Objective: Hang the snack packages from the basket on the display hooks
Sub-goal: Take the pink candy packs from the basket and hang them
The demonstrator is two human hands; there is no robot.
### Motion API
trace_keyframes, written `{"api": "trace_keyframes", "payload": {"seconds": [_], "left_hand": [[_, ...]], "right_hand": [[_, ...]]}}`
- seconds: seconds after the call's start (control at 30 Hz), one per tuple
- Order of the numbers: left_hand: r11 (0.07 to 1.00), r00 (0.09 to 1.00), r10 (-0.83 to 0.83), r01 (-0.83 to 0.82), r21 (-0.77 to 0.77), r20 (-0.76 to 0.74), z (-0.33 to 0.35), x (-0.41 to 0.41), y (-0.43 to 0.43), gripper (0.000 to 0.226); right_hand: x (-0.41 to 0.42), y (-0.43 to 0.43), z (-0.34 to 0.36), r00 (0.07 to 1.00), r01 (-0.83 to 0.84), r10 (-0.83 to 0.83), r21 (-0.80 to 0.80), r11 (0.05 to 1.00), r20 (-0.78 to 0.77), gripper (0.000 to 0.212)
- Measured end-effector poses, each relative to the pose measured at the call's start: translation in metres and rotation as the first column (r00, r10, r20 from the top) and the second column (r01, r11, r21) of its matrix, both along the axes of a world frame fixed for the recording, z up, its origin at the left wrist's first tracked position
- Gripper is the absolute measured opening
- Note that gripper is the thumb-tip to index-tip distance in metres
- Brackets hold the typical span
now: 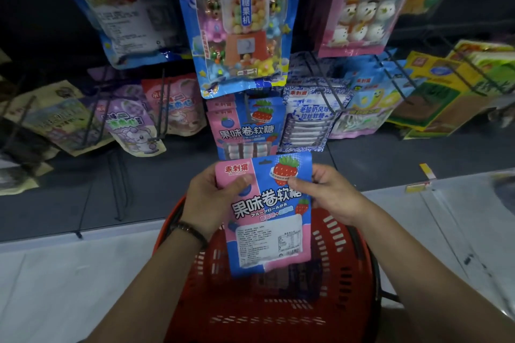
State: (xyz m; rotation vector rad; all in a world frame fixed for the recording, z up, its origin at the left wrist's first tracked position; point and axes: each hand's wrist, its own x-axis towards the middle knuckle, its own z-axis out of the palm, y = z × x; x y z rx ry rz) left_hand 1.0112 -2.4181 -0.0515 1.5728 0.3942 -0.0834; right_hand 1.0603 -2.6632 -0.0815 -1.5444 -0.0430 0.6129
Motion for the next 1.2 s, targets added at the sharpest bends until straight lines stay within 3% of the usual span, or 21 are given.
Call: {"api": "trace_keyframes", "payload": {"seconds": [0.1, 0.17, 0.23, 0.3, 0.37, 0.5, 0.63, 0.7, 0.77, 0.83, 0.9, 0.97, 1.03, 1.07, 1.2], "left_hand": [[0.999, 1.0, 0.012, -0.011, -0.031, 0.014, -0.004, 0.001, -0.004, 0.02], [1.0, 0.998, 0.015, -0.013, -0.024, 0.063, -0.014, 0.0, -0.01, 0.036], [0.981, 0.985, 0.092, -0.115, 0.155, 0.148, -0.026, -0.005, -0.016, 0.054], [0.857, 0.965, 0.109, -0.212, 0.47, 0.237, -0.037, -0.013, -0.021, 0.06], [0.819, 0.965, -0.002, -0.149, 0.554, 0.262, -0.037, -0.025, -0.031, 0.064], [0.956, 0.965, -0.187, 0.135, 0.261, 0.184, -0.029, -0.034, -0.049, 0.072], [0.992, 0.989, -0.018, -0.001, 0.127, 0.146, -0.03, -0.025, -0.036, 0.035], [0.996, 0.99, 0.046, -0.055, 0.064, 0.13, -0.028, -0.019, -0.027, 0.021], [0.998, 0.994, 0.067, -0.067, 0.005, 0.09, -0.025, -0.012, -0.019, 0.02], [0.997, 0.996, 0.073, -0.071, -0.035, 0.052, -0.024, -0.005, -0.013, 0.019], [0.994, 0.996, 0.077, -0.074, -0.076, 0.036, -0.026, 0.001, -0.007, 0.019], [0.992, 0.997, 0.071, -0.066, -0.111, 0.044, -0.026, 0.006, -0.002, 0.021], [0.992, 0.994, 0.07, -0.061, -0.107, 0.08, -0.022, 0.01, -0.001, 0.025], [0.993, 0.992, 0.073, -0.063, -0.104, 0.105, -0.019, 0.012, -0.001, 0.026], [0.994, 0.977, 0.099, -0.09, -0.056, 0.189, -0.006, 0.019, 0.001, 0.016]], "right_hand": [[0.003, 0.002, -0.001, 0.997, 0.064, -0.064, 0.003, 0.998, 0.043, 0.017], [0.005, 0.001, -0.004, 0.991, 0.118, -0.119, 0.006, 0.993, 0.062, 0.014], [0.007, 0.0, -0.008, 0.981, 0.184, -0.184, 0.005, 0.983, 0.059, 0.016], [0.008, 0.002, -0.009, 0.964, 0.256, -0.256, 0.023, 0.967, 0.063, 0.019], [0.006, 0.01, -0.004, 0.946, 0.303, -0.306, 0.043, 0.952, 0.102, 0.016], [-0.011, 0.034, -0.003, 0.957, 0.207, -0.211, 0.042, 0.978, 0.2, 0.01], [-0.022, 0.048, -0.001, 0.982, 0.056, -0.069, 0.079, 0.995, 0.177, 0.018], [-0.019, 0.048, -0.002, 0.968, 0.127, -0.134, 0.046, 0.991, 0.212, 0.017], [-0.01, 0.043, -0.008, 0.908, 0.289, -0.244, -0.09, 0.953, 0.34, 0.014], [-0.001, 0.035, -0.011, 0.868, 0.415, -0.325, -0.191, 0.889, 0.375, 0.033], [0.006, 0.032, -0.006, 0.869, 0.45, -0.396, -0.142, 0.882, 0.297, 0.039], [0.011, 0.031, -0.003, 0.868, 0.453, -0.437, -0.014, 0.891, 0.237, 0.025], [0.013, 0.034, 0.003, 0.845, 0.461, -0.461, 0.068, 0.885, 0.269, 0.006], [0.014, 0.036, 0.007, 0.833, 0.467, -0.472, 0.09, 0.88, 0.29, 0.006], [0.021, 0.038, 0.013, 0.791, 0.472, -0.491, 0.147, 0.869, 0.364, 0.034]]}}
